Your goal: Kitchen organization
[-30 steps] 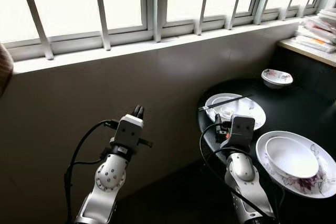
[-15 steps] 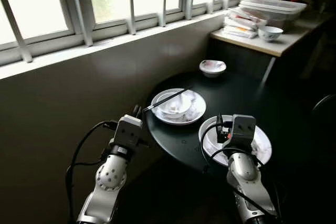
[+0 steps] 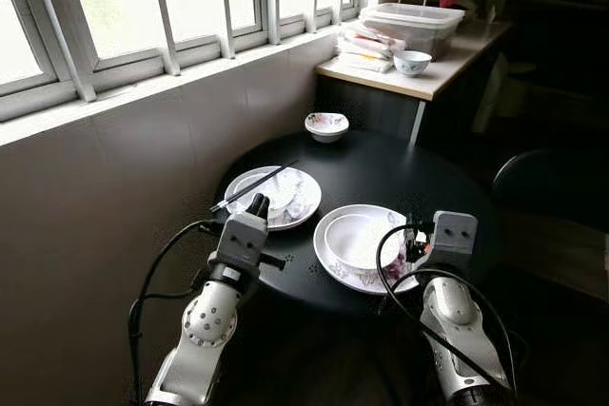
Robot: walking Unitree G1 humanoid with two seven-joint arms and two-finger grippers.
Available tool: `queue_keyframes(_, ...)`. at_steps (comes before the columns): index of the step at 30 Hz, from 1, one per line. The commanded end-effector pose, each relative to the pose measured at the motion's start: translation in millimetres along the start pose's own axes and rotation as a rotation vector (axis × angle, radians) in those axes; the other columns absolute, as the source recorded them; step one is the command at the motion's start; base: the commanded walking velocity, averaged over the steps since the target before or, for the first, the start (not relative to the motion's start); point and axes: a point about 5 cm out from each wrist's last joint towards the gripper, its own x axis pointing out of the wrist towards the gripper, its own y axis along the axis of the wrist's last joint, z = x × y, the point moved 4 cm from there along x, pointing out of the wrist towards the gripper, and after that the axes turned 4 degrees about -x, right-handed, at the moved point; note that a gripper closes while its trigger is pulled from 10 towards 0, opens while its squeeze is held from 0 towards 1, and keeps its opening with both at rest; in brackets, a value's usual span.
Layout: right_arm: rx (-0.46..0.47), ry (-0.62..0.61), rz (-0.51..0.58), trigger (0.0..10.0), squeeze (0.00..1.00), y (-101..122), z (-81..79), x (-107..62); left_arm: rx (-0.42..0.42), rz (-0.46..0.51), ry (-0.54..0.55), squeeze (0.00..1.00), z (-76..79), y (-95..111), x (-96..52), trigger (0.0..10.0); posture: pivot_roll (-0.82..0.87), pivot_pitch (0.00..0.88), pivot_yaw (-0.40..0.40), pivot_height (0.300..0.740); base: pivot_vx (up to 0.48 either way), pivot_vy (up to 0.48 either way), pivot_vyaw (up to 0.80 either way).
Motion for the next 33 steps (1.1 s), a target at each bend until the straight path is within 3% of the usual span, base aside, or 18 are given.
queue_keyframes(1,0.041,-0.043,-0.056,10.0,0.00,-7,16.8,6.1,0.003,-0.005,-0.002,0.00,-0.2,-2,0.0,10.0,0.02,0.000,-0.005,0.740,0.000,0.000,0.00)
queue_keyframes(8,0.102,-0.065,-0.141,10.0,0.00,-18,33.5,13.3,0.004,-0.009,-0.003,0.00,0.2,-3,-0.9,10.0,0.02,0.000,-0.007,0.740,0.000,0.000,0.00)
queue_keyframes(13,0.159,-0.010,-0.214,10.0,0.00,-30,30.9,17.6,0.006,-0.011,-0.006,0.00,0.5,-3,-0.7,10.0,0.02,0.000,-0.002,0.740,0.000,0.000,0.00)
queue_keyframes(20,0.138,-0.018,-0.181,10.0,0.00,-23,34.6,23.6,0.012,-0.011,-0.007,0.00,-1.5,-4,0.5,10.0,0.02,0.000,0.001,0.740,0.000,0.000,0.00)
queue_keyframes(33,0.227,0.097,-0.234,10.0,0.00,-27,15.4,31.1,0.012,-0.014,-0.009,0.00,-0.5,-5,0.5,10.0,0.03,0.000,-0.003,0.740,0.000,0.000,0.00)
